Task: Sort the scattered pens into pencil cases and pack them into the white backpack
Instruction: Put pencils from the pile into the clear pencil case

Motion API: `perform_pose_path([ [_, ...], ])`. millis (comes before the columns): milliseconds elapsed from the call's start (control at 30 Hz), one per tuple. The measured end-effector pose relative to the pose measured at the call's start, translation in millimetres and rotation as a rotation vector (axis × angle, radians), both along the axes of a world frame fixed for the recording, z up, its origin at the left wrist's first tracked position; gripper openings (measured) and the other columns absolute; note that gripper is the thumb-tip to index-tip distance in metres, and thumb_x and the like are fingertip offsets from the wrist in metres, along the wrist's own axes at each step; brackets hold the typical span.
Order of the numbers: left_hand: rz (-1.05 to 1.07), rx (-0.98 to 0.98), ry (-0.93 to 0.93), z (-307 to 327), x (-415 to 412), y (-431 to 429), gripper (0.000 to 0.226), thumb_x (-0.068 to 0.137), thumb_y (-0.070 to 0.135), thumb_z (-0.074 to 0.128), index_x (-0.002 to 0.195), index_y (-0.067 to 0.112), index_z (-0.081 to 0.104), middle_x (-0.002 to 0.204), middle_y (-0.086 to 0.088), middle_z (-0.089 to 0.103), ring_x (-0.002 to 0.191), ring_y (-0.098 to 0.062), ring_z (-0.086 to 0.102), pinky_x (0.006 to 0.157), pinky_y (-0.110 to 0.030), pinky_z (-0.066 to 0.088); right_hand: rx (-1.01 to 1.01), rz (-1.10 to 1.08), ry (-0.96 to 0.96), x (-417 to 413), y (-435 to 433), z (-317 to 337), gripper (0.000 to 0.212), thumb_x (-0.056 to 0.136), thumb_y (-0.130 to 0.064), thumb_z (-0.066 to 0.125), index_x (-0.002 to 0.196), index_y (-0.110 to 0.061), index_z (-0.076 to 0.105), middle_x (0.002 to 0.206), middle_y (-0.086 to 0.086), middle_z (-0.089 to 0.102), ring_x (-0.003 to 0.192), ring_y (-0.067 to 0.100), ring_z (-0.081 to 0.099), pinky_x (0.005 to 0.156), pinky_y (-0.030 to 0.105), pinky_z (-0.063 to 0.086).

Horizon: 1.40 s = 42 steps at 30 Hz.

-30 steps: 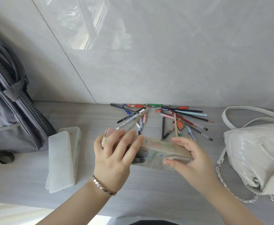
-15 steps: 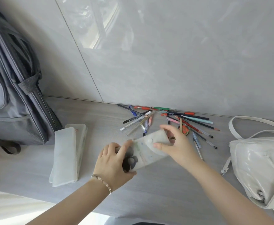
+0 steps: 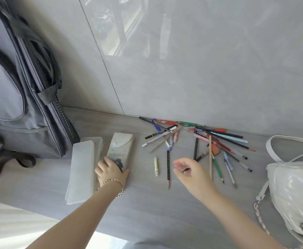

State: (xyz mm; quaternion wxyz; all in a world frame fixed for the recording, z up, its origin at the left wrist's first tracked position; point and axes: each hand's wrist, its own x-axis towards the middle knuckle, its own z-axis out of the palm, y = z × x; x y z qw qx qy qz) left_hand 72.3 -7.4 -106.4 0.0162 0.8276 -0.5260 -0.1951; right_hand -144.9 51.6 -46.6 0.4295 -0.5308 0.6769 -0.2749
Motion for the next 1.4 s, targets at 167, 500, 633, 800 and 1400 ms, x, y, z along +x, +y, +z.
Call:
perform_pose_path([
  [167,-0.106,-0.276,-0.163,22.3,35.9,-8.6,0.047,0.082,0.019,0.059,0.127,0.010,0.048,0.144,-0.020,0.028,0.130,-0.039,0.025,0.108,-0.049,0.021,0.045,0.076,0.060,-5.0,5.8,-1.2,0.016,0.090,-0.016,0.056,0.098,-0.030,0.058,0.090,-0.023,0.055,0.090,-0.006,0.051,0.081,0.008,0.038],
  [500,0.054,-0.126,0.081,68.6,43.8,-15.2,0.071,0.081,0.026,0.063,0.140,0.014,0.026,0.131,-0.025,0.039,0.121,-0.040,0.038,0.098,-0.046,0.036,0.083,0.090,0.001,10.4,8.8,2.7,0.021,0.092,-0.023,0.052,0.112,-0.023,0.059,0.100,-0.017,0.059,0.092,-0.010,0.051,0.073,-0.002,0.037],
  [633,-0.166,-0.109,0.635,109.2,-22.0,10.5,0.067,0.063,0.037,0.076,0.121,0.033,0.044,0.105,-0.006,0.058,0.095,-0.023,0.060,0.075,-0.026,0.048,0.120,-0.138,-0.395,20.7,-0.2,26.2,0.052,0.085,-0.049,0.048,0.129,-0.022,0.045,0.112,-0.009,0.059,0.102,0.000,0.057,0.088,0.011,0.044],
  [800,-0.508,0.044,0.681,113.9,-82.4,45.7,0.075,0.066,0.038,0.076,0.131,0.038,0.040,0.103,0.004,0.055,0.098,-0.014,0.060,0.087,-0.017,0.045,0.153,-0.324,-0.551,18.8,-6.4,39.6,0.059,0.091,-0.054,0.025,0.143,-0.026,0.026,0.130,-0.019,0.036,0.117,-0.004,0.031,0.100,0.017,0.020],
  [1400,0.077,0.280,1.187,87.7,-58.9,4.9,0.023,0.085,0.019,0.052,0.104,0.027,0.060,0.095,-0.019,0.063,0.087,-0.026,0.061,0.059,-0.034,0.055,0.212,-0.524,-0.287,-34.0,-35.1,-32.0,0.033,0.097,-0.036,0.040,0.109,-0.011,0.057,0.089,0.004,0.066,0.083,0.022,0.063,0.086,0.045,0.053],
])
